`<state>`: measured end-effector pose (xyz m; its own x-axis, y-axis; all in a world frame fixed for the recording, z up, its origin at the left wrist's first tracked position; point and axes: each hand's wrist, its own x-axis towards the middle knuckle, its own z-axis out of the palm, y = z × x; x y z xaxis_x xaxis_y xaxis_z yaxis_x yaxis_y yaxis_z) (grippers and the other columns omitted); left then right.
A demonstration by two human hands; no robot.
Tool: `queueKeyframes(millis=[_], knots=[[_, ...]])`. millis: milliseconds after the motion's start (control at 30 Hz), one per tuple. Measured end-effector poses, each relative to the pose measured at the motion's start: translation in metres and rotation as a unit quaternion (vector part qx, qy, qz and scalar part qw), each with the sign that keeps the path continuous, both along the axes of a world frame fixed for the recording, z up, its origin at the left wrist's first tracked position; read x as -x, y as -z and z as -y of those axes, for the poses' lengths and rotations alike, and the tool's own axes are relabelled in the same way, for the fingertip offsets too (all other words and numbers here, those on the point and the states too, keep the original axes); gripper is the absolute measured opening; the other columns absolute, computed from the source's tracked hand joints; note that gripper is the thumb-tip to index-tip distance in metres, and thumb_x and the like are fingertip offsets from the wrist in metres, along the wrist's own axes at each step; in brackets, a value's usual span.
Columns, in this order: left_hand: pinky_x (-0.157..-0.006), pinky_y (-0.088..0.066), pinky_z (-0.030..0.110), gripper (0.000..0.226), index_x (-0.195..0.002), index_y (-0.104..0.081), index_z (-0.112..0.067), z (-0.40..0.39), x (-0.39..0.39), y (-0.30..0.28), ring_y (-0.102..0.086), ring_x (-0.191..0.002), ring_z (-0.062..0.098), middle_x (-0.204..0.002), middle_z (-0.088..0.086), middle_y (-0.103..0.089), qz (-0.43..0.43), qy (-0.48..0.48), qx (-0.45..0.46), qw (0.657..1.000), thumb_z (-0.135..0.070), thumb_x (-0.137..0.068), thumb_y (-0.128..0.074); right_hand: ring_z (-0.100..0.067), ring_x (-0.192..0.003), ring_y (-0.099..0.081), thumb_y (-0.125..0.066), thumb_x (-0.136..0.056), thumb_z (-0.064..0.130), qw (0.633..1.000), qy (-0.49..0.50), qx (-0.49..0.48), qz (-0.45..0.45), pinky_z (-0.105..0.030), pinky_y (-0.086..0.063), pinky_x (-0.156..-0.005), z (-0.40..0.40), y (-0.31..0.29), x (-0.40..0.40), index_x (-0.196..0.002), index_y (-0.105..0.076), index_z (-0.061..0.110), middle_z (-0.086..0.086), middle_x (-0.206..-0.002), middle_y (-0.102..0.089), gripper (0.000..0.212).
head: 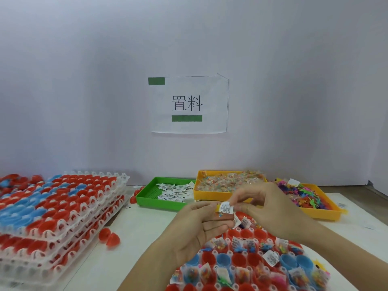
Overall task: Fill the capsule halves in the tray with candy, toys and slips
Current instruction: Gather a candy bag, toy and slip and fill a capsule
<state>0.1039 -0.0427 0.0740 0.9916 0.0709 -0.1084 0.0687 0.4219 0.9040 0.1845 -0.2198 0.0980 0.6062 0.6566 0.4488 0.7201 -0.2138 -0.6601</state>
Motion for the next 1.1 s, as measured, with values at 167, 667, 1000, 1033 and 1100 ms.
queueKeyframes(millis=[167, 667, 1000, 1033, 1100], knots=[[-0.059, -0.058, 0.024, 0.019, -0.107, -0.063, 0.003, -0.003, -0.004, 0.006, -0.074, -0.083, 0.031, -0.099, 0.027, -0.072, -0.011, 0.011, -0.011, 1.0, -0.007, -0.1, -0.048, -0.002, -0.091, -0.07, -0.073, -0.088, 0.011, 1.0, 0.003, -0.021, -0.005, -0.03, -0.056, -0.082, -0.002, 0.007, -0.006, -0.087, -0.079, 0.026, 0.014, -0.091, -0.076, 0.016], [-0.054, -0.058, 0.028, 0.028, -0.083, -0.061, 0.003, 0.005, -0.01, 0.002, -0.073, -0.078, 0.039, -0.094, 0.035, -0.069, -0.046, 0.013, 0.04, 0.998, -0.01, -0.101, -0.044, -0.011, -0.091, -0.071, -0.071, -0.091, 0.013, 0.999, -0.018, -0.021, -0.042, -0.051, -0.056, -0.083, 0.0, 0.012, -0.01, -0.085, -0.077, 0.031, 0.012, -0.092, -0.076, 0.02], [-0.058, -0.06, 0.029, 0.029, -0.099, -0.065, 0.012, 0.008, -0.012, 0.002, -0.073, -0.082, 0.039, -0.096, 0.033, -0.07, -0.055, 0.025, 0.063, 0.996, -0.012, -0.1, -0.048, -0.006, -0.097, -0.068, -0.071, -0.09, 0.008, 0.999, -0.026, -0.008, -0.035, -0.027, -0.055, -0.079, 0.0, 0.019, -0.012, -0.082, -0.078, 0.029, 0.015, -0.1, -0.075, 0.024], [-0.059, -0.06, 0.029, 0.026, -0.103, -0.064, 0.011, 0.008, -0.012, 0.002, -0.073, -0.084, 0.038, -0.098, 0.032, -0.07, -0.053, 0.032, 0.062, 0.996, -0.012, -0.099, -0.051, -0.006, -0.097, -0.068, -0.072, -0.09, 0.008, 0.999, -0.023, -0.002, -0.026, -0.024, -0.053, -0.076, 0.0, 0.019, -0.013, -0.083, -0.079, 0.028, 0.016, -0.099, -0.074, 0.023], [-0.065, -0.06, 0.027, 0.023, -0.109, -0.063, 0.009, 0.007, -0.011, 0.002, -0.073, -0.09, 0.034, -0.104, 0.029, -0.07, -0.041, 0.051, 0.047, 0.997, -0.008, -0.095, -0.057, -0.006, -0.094, -0.067, -0.072, -0.089, 0.006, 1.0, -0.019, 0.01, -0.008, -0.017, -0.049, -0.073, 0.001, 0.019, -0.015, -0.084, -0.08, 0.025, 0.016, -0.098, -0.073, 0.022]])
